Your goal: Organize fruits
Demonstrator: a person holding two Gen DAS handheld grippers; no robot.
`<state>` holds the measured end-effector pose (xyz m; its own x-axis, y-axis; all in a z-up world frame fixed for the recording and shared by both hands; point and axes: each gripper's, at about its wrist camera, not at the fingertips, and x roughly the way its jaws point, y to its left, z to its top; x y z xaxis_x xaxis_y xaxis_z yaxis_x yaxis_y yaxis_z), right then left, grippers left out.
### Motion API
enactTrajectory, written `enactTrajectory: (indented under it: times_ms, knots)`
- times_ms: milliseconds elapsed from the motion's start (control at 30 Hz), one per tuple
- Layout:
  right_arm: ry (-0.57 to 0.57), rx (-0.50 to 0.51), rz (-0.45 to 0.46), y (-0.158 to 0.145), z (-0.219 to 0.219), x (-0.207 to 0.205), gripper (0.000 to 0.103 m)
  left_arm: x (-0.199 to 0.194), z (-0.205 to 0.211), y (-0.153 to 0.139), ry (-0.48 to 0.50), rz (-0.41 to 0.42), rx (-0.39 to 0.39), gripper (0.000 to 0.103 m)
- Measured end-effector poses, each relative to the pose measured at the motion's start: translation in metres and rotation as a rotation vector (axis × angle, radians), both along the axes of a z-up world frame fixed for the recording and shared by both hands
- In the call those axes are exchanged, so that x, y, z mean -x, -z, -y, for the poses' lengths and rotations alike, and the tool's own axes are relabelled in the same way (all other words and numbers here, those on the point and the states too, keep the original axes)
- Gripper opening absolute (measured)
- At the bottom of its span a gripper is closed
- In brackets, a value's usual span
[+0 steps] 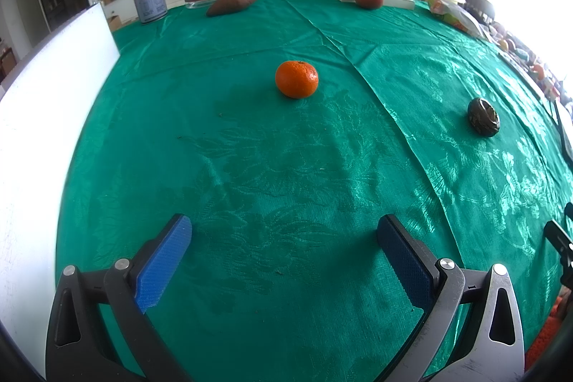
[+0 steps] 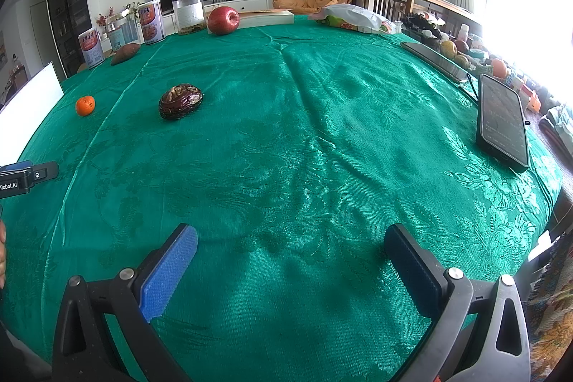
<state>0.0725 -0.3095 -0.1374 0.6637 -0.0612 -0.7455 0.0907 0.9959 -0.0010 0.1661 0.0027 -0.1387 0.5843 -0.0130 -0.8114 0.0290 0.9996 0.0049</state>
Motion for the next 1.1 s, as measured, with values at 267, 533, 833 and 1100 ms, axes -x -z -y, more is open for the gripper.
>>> enactTrajectory:
  times_ms: [267, 533, 833, 1100]
  knots:
    - [0.000, 0.000, 0.001, 0.0001, 0.0000, 0.0001, 0.103, 0.0001, 0.0000, 0.0000, 0.000, 0.000, 0.000, 0.102]
    - [0.000, 0.000, 0.001, 0.0002, -0.0001, 0.0004, 0.103, 0.0002, 0.0001, -0.0001, 0.000, 0.000, 0.000, 0.102]
    - [0.000, 0.000, 0.002, 0.0003, 0.0000, 0.0006, 0.103, 0.0001, -0.0001, 0.0000, 0.001, 0.000, 0.001, 0.102]
    - [0.000, 0.000, 0.003, 0.0001, 0.0000, 0.0008, 0.103, 0.0032, 0.0036, -0.0025, 0.099, -0.022, 0.011, 0.102]
